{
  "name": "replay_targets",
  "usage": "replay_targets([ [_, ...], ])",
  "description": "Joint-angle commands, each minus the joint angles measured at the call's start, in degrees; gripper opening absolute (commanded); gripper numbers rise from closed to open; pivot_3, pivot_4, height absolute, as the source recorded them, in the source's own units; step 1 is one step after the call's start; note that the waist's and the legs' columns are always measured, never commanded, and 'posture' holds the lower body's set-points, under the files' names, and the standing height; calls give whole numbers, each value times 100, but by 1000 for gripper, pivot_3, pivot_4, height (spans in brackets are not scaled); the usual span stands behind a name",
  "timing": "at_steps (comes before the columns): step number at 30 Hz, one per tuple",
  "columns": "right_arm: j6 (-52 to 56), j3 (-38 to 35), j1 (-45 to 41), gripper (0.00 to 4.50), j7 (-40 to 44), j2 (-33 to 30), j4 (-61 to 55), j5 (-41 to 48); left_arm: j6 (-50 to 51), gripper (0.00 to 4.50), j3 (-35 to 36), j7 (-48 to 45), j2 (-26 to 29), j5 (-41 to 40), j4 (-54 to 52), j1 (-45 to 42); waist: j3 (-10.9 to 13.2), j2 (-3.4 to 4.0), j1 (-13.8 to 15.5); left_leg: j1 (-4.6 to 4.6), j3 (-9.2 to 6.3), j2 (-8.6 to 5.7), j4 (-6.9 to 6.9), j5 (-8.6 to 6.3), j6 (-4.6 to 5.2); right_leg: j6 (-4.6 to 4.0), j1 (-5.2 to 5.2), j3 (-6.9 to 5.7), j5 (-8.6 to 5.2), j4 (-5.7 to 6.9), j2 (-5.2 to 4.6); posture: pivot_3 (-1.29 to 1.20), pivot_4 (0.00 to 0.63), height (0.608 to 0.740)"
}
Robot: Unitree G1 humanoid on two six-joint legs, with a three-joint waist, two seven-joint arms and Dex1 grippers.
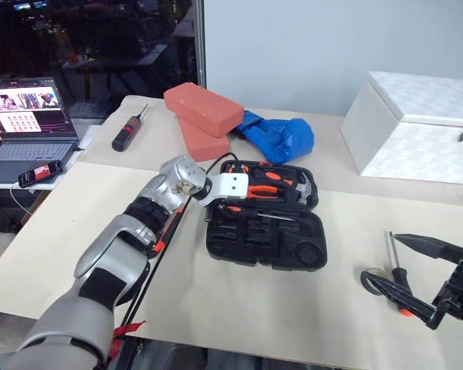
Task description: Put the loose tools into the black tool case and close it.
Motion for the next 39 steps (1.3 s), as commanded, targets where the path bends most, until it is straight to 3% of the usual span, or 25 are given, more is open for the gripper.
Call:
replay_targets([
  [1,-22,-23,-94,4500,-87,-19,-77,105,-22,2957,224,67,83,176,67,-163,-1,1,-1,1,0,1,4,0,0,1,3,-1,1,1,0,0,150,740],
  [3,-17,51,-184,4500,-114,-62,-32,76,140,3587,497,-47,112,-62,-222,-90,-1,1,-1,0,0,0,8,1,1,2,3,1,2,1,-3,0,150,740],
  [5,-21,81,-229,4500,-115,-67,-18,56,362,3587,814,-179,151,-396,-611,40,0,1,-5,-5,0,0,12,2,2,3,1,1,2,0,-3,0,150,740],
  [7,-36,137,-268,4500,-143,-42,-16,10,1209,3587,1233,-324,149,-896,-1240,290,-1,2,-10,-8,0,2,16,2,4,4,-1,2,3,1,-3,0,150,740],
  [8,-46,168,-286,4500,-162,-27,-14,-18,1618,3036,1393,-334,135,-1077,-1511,403,-1,2,-11,-9,-1,2,15,1,6,4,-2,2,3,0,-4,0,150,740],
  [10,-52,255,-339,4500,-260,18,-12,-72,2359,2495,1702,-135,33,-1399,-2080,706,-2,4,-9,-13,-1,2,14,-2,12,7,-3,2,1,0,-3,0,150,740],
  [14,128,428,-639,4500,-1092,278,-151,-21,2957,983,2371,1130,-474,-1678,-2786,1303,-3,5,7,-15,-3,1,13,-6,18,57,-3,2,20,0,-4,0,150,740],
  [16,483,426,-632,4500,-1702,369,-248,-175,3582,298,2672,946,-458,-2333,-3774,1728,-3,5,3,-20,-4,-1,17,-5,18,63,-7,5,25,2,-5,0,150,740],
  [17,684,404,-587,4500,-1922,379,-269,-174,3833,44,2740,874,-427,-2579,-4202,1914,-3,6,-4,-25,-4,-3,20,-5,18,62,-10,5,26,3,-4,0,150,740],
  [20,1388,246,-484,4500,-2410,257,-254,114,3845,44,2732,381,-39,-3023,-5091,2410,-6,11,-32,-25,-1,4,21,-5,18,54,-13,9,28,3,-4,0,150,740],
  [23,2406,116,-644,4500,-2930,-173,-31,352,4357,840,2856,18,411,-3666,-5706,2631,-9,18,-39,-1,9,5,21,-5,18,7,-2,21,8,11,-6,0,150,740],
  [27,3430,-77,-988,4500,-3344,-651,125,835,4413,2337,2559,-382,916,-3950,-6340,2831,-12,22,-20,8,14,5,23,-4,19,0,7,21,12,9,-6,0,150,740],
  [32,4377,451,-1350,4500,-3508,-1087,487,1028,4512,4122,2293,-98,833,-4098,-6635,2857,-13,19,3,-1,11,3,38,-3,20,1,11,19,12,5,-5,0,150,740],
  [33,4480,611,-1400,4500,-3571,-1104,635,907,4524,4325,2248,-49,821,-4123,-6716,2868,-12,17,0,-5,11,1,41,-3,21,2,11,19,11,1,-3,0,150,740],
  [39,4782,838,-1412,4500,-3674,-1131,1294,230,4603,4325,2247,139,887,-4248,-6897,2803,-13,18,-2,-36,11,-8,48,-9,36,22,-6,26,9,-5,-3,0,150,740],
])
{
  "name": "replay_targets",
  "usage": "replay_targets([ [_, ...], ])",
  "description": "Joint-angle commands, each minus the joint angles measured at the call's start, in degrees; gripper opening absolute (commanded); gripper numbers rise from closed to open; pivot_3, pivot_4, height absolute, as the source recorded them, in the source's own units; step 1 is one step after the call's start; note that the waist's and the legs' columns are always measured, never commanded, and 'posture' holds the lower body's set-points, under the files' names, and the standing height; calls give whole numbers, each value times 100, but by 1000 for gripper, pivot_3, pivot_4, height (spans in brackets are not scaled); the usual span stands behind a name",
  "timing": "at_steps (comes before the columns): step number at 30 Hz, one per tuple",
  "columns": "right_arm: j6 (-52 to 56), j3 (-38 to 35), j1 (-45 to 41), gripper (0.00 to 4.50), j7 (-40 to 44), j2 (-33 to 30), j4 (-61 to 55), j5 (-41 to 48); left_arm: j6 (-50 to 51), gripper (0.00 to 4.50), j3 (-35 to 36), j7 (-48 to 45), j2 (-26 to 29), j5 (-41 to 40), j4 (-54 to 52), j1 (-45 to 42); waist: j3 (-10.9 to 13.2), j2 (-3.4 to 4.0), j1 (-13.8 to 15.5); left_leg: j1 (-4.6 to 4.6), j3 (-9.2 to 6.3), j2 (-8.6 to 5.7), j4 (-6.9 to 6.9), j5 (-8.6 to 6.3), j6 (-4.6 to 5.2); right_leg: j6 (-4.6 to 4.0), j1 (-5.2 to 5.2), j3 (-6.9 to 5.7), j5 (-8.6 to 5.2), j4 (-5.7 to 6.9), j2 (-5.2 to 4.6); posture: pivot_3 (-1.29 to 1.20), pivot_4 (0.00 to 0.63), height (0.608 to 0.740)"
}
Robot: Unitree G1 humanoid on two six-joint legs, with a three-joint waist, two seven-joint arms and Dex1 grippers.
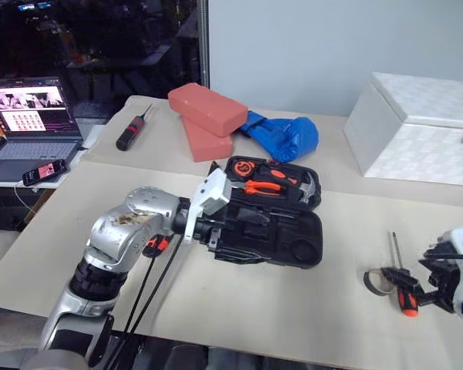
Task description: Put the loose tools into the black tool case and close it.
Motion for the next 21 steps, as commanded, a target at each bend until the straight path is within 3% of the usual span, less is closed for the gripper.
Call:
replay_targets([
  [1,181,-85,58,4500,64,-133,168,-364,28,4325,116,-102,203,-245,-173,-121,0,0,-7,1,0,1,0,0,0,0,0,-1,0,1,1,0,150,740],
  [7,140,137,295,4500,482,-148,421,-726,-67,4325,-17,-177,345,-284,-141,-166,0,1,-14,8,-1,6,4,0,0,-2,4,-1,0,6,7,0,150,740],
  [13,-10,827,-115,4500,559,55,819,-1015,-112,4325,46,-23,377,-255,-146,-110,0,1,-34,6,0,5,7,0,0,-1,3,1,1,4,5,0,150,740],
  [16,-281,1122,-243,3879,613,15,1126,-1364,-108,4363,57,89,380,-257,-197,-65,-1,-1,-34,6,0,6,7,0,0,-1,2,1,1,4,6,0,150,740],
  [21,-793,834,-43,2093,1005,-150,1457,-1803,-91,4363,164,416,393,-286,-416,186,-1,-5,-19,5,0,3,7,0,1,3,7,5,3,-2,3,0,150,740],
])
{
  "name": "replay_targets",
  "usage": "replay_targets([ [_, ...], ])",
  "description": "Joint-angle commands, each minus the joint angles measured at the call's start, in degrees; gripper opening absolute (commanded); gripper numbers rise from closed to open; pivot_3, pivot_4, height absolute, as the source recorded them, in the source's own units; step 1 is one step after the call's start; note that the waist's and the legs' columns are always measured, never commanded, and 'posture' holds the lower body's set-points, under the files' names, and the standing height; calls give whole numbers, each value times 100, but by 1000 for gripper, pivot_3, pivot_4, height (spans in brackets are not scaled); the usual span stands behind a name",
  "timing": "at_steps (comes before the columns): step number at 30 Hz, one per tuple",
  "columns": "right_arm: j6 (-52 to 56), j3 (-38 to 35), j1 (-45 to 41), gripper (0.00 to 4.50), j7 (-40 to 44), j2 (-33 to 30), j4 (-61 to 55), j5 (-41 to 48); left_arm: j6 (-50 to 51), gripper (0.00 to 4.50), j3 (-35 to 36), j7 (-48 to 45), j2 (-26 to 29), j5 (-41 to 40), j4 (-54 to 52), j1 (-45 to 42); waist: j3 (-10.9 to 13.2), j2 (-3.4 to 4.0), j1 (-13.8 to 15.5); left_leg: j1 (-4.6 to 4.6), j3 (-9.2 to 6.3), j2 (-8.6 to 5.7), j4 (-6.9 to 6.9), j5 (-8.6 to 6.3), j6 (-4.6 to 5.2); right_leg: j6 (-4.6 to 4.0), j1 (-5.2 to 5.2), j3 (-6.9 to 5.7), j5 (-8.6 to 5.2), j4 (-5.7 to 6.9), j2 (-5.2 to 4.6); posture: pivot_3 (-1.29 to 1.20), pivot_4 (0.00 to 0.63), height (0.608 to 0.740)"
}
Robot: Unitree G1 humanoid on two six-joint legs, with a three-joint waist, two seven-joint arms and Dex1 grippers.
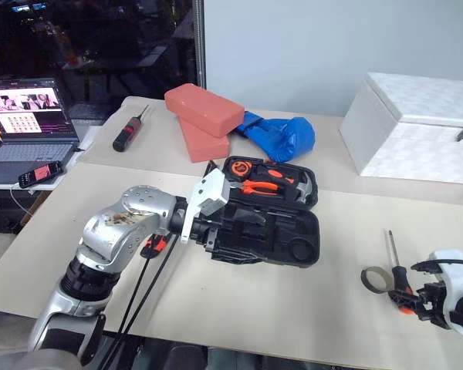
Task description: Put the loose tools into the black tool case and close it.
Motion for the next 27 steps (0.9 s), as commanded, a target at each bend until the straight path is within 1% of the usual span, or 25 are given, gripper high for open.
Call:
replay_targets([
  [1,-496,-429,393,1700,344,-266,186,-489,-57,4363,223,279,31,-122,-452,223,-1,4,28,-2,0,0,0,0,0,0,-1,0,0,0,0,0,150,740],
  [2,-652,-504,547,1323,446,-332,212,-627,-37,4363,251,352,37,-143,-531,296,-1,6,43,-4,0,-1,0,0,0,1,-3,0,0,1,-4,0,150,740],
  [3,-852,-573,714,1066,546,-410,240,-798,-4,4363,296,450,30,-169,-596,375,-1,6,53,-3,-1,0,0,0,1,4,-2,-2,-3,3,-3,0,150,740],
  [4,-1245,-763,785,961,818,-442,148,-867,-130,4363,378,558,45,-106,-695,575,-1,6,52,-7,-2,0,0,-1,1,4,-5,-3,-3,1,-1,0,150,740],
  [6,-1755,-1010,708,960,1285,-496,-142,-804,-358,4363,576,881,44,76,-836,946,-6,15,-4,-6,0,-1,-1,-2,2,4,-5,-2,-2,0,1,0,150,740],
  [7,-1925,-1052,526,960,1548,-529,-324,-641,-500,4363,777,947,-60,-42,-859,1155,-6,17,-46,-3,5,1,-1,-3,3,5,-8,3,-2,1,1,0,150,740],
  [9,-2090,-853,188,960,1967,-796,-598,-491,-514,4363,945,766,185,-175,-954,1426,-4,17,-164,12,12,7,-1,-6,6,4,-1,11,-1,6,2,0,150,740],
  [11,-2168,3,-787,960,2224,-1196,-662,-364,-150,4363,1407,909,301,-628,-1021,1651,-1,15,-217,30,14,11,-1,-6,6,-1,-1,14,2,14,7,0,150,740],
  [12,-2193,310,-1144,960,2302,-1302,-637,-344,-56,4363,1553,1003,312,-776,-1035,1713,6,10,-259,42,12,18,-1,-6,5,-2,6,13,2,15,12,0,150,740],
  [13,-2311,1025,-1864,960,2472,-1363,-539,-478,-77,4363,1750,985,433,-841,-1085,1902,8,13,-254,48,9,23,-2,-22,-20,-4,6,4,0,10,11,0,150,740],
  [14,-2440,1665,-2489,960,2629,-1333,-397,-685,-81,4363,1910,976,535,-896,-1122,2056,13,0,-289,43,3,23,-4,-31,-36,-5,3,-5,0,3,11,0,150,740],
  [15,-2695,2528,-3331,960,2899,-1130,-86,-1115,-90,4363,2139,936,666,-971,-1148,2259,15,-4,-316,50,5,24,-7,-32,-39,-6,4,-6,-1,5,11,0,150,740],
  [17,-3101,3709,-4490,960,3310,-740,543,-1777,-160,4363,2379,815,910,-1018,-1178,2584,23,-9,-311,49,1,25,-6,-32,-41,-9,-2,-12,-2,-2,2,0,150,740],
  [20,-3853,4858,-5512,960,3803,-162,1656,-2639,-301,4363,2504,763,1133,-975,-1207,2858,26,-9,-256,37,14,15,-5,-20,-22,-10,-9,-8,1,2,-12,0,150,740],
  [21,-4111,5134,-5714,960,3946,-33,1963,-2887,-308,4363,2544,821,1146,-996,-1221,2871,27,-9,-214,30,16,8,-3,-5,4,-8,-11,-4,3,4,-15,0,150,740],
  [22,-4283,5354,-5894,960,4050,128,2270,-3081,-322,4363,2593,867,1162,-1007,-1237,2895,26,-9,-142,26,20,8,-3,-4,4,-5,-26,0,3,2,-16,0,150,740],
  [23,-4353,5459,-6004,960,4095,261,2493,-3183,-330,4363,2628,902,1176,-1012,-1264,2919,26,-10,-106,3,20,6,-4,-6,6,-1,-24,0,0,1,-16,0,150,740],
  [24,-4447,5577,-6081,960,4169,373,2694,-3295,-330,4363,2677,920,1200,-1037,-1307,2973,26,-9,-66,-18,20,7,-4,-10,10,-6,-41,0,4,-2,-14,0,150,740],
  [25,-4524,5658,-6124,960,4259,435,2836,-3391,-322,4363,2710,939,1227,-1068,-1356,3024,26,-10,-45,-44,17,2,-4,-16,13,15,-63,1,37,4,-17,0,150,740],
  [27,-4619,5753,-6145,960,4397,520,3024,-3548,-320,4363,2743,971,1282,-1091,-1437,3118,24,-10,-29,-78,18,1,-4,-30,13,17,-95,2,40,8,-16,0,150,740],
])
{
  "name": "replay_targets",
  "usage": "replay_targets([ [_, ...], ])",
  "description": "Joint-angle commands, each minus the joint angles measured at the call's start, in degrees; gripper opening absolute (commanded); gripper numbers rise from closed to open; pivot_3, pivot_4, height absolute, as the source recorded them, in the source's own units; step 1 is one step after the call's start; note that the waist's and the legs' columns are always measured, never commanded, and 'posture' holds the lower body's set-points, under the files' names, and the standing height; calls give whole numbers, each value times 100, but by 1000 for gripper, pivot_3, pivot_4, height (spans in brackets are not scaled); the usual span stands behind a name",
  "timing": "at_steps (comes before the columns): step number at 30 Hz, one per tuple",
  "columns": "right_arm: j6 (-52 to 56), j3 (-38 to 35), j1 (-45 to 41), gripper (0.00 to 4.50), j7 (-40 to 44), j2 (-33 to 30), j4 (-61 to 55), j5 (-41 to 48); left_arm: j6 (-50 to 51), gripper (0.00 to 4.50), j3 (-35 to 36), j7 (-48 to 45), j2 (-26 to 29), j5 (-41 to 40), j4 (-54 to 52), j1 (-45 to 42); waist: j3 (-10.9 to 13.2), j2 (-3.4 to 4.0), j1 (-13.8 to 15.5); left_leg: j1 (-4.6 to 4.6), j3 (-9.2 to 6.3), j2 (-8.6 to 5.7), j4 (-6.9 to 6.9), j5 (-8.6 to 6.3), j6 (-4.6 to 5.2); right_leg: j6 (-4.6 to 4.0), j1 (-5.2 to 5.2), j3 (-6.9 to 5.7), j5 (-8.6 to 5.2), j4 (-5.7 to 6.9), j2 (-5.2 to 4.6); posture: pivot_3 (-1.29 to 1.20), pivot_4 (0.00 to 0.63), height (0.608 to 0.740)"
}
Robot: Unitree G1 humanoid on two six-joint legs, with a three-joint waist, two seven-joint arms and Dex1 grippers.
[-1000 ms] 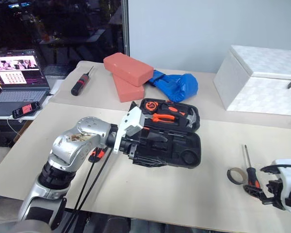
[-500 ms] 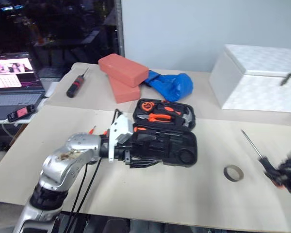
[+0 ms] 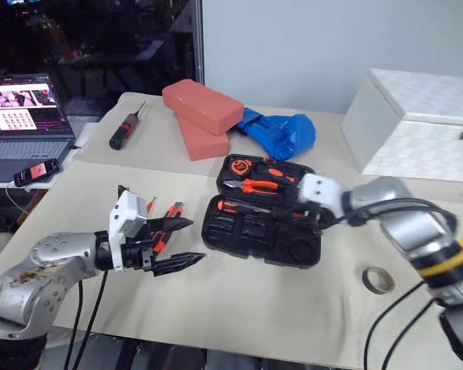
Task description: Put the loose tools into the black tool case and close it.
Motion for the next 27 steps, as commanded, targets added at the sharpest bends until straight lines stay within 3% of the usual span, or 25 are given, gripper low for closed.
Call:
replay_targets([
  [1,-235,89,-96,960,231,29,291,-365,-90,4363,184,57,121,-167,-338,87,-3,-2,-1,1,2,0,0,-4,1,0,0,1,1,1,1,0,150,740],
  [14,464,-13,90,960,822,-41,-28,-665,-228,4363,74,211,158,-106,-318,146,-2,-2,-3,89,8,17,5,10,-14,-28,71,-13,-36,9,16,0,150,740],
  [22,816,14,-50,960,845,348,320,-728,-368,4363,-129,168,160,3,-172,2,-8,-11,-38,99,11,18,5,10,-14,-29,82,-11,-36,6,17,0,150,740],
  [24,842,36,-51,1982,936,374,378,-724,-394,4363,-158,161,159,21,-147,-14,-8,-10,-51,108,12,18,5,10,-14,-29,87,-10,-37,10,17,0,150,740],
  [27,772,-63,-6,2831,869,445,409,-690,-412,4363,-181,161,145,30,-149,0,-11,-14,-62,112,12,21,4,10,-14,-32,87,-10,-39,14,19,0,150,740],
])
